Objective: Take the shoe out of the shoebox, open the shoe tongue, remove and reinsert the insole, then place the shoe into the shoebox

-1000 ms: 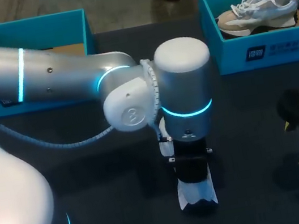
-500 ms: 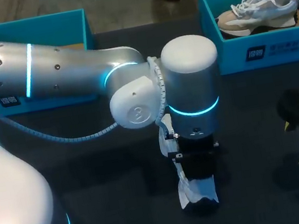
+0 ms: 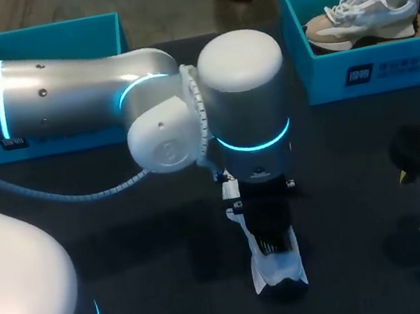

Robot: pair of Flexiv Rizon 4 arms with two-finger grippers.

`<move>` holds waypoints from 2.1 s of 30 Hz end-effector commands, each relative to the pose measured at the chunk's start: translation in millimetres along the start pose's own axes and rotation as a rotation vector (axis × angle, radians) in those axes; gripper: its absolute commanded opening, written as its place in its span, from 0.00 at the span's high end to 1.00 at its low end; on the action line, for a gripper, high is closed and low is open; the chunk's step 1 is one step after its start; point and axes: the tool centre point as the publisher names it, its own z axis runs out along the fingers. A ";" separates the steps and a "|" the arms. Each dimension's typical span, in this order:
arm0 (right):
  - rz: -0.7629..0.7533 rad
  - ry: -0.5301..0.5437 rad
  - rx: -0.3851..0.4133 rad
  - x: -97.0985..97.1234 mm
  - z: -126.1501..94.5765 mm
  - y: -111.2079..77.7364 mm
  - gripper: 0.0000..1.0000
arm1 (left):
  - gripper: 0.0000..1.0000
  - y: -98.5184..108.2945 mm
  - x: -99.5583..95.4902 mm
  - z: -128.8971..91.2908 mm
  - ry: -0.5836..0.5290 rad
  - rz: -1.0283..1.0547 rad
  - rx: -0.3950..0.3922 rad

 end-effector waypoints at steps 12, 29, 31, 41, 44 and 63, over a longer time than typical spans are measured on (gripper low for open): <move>0.000 -0.005 0.002 2.4 0.5 -0.4 0.00 | 0.80 13.4 3.6 -5.7 0.019 -0.045 -0.053; 0.000 -0.005 0.002 2.4 0.5 -0.4 0.00 | 0.51 14.6 7.5 -1.7 0.020 -0.091 -0.034; 0.000 -0.005 0.002 2.4 0.5 -0.4 0.00 | 0.27 13.7 8.6 -3.3 0.018 -0.091 -0.034; 0.000 -0.005 0.002 2.4 0.5 -0.4 0.00 | 0.00 21.8 16.5 -3.7 0.013 -0.101 -0.030; 0.000 -0.005 0.002 2.4 0.5 -0.4 0.00 | 0.00 26.6 17.9 -3.4 0.012 -0.106 -0.022; 0.000 -0.005 0.002 2.4 0.5 -0.4 0.00 | 0.00 49.3 19.8 -11.3 -0.004 -0.104 -0.037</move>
